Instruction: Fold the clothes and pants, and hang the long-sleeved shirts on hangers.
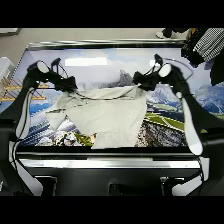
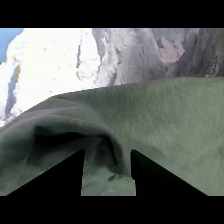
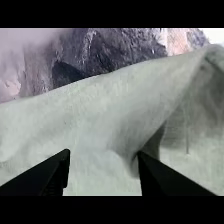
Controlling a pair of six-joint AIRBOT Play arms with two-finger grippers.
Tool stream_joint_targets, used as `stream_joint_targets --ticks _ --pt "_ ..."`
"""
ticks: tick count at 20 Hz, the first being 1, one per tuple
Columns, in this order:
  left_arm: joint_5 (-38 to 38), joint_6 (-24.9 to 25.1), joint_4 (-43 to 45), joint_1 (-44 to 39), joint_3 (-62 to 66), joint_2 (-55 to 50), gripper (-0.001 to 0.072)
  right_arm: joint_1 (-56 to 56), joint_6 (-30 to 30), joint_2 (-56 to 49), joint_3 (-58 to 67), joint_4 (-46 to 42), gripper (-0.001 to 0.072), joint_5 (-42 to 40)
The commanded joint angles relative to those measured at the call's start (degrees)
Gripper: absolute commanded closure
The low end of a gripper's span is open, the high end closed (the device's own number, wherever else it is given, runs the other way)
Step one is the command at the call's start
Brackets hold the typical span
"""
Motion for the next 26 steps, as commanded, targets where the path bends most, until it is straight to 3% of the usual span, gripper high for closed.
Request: stream_joint_targets --ticks 1,2,5,8,12,15,17,26 --pt "-6.1 0.2 -0.5 4.3 1.8 4.6 0.0358 -6.8 -9.9 6.1 0.0 1.4 0.0202 13.4" --pt "-7.6 0.2 -0.3 5.6 1.6 6.6 0.03 -9.6 -12.0 8.0 -0.2 1.4 0.0201 17.1" --pt "-11.7 0.2 2.1 9.0 -1.2 12.8 0.0299 -16.9 -16.8 13.2 -5.4 4.1 0.0201 23.1" --pt "-15.2 0.7 4.7 10.7 -6.6 18.8 0.0299 -21.5 -21.5 19.4 -20.5 11.8 0.0201 23.0" --pt "-15.9 1.0 4.7 10.9 -14.3 25.8 0.0299 -19.8 -27.8 25.4 -44.2 19.3 0.0202 16.2" --pt "-15.9 1.0 4.7 10.9 -18.5 30.0 0.0299 -16.8 -32.0 25.8 -54.3 22.9 0.0202 12.4" --pt "-15.9 1.0 4.7 10.9 -20.0 31.9 0.03 -14.6 -35.0 25.8 -58.0 25.9 0.0203 10.2" --pt "-15.9 1.0 6.8 10.9 -20.2 32.7 0.03 -3.8 -34.1 25.8 -60.8 25.6 0.0205 -1.7"
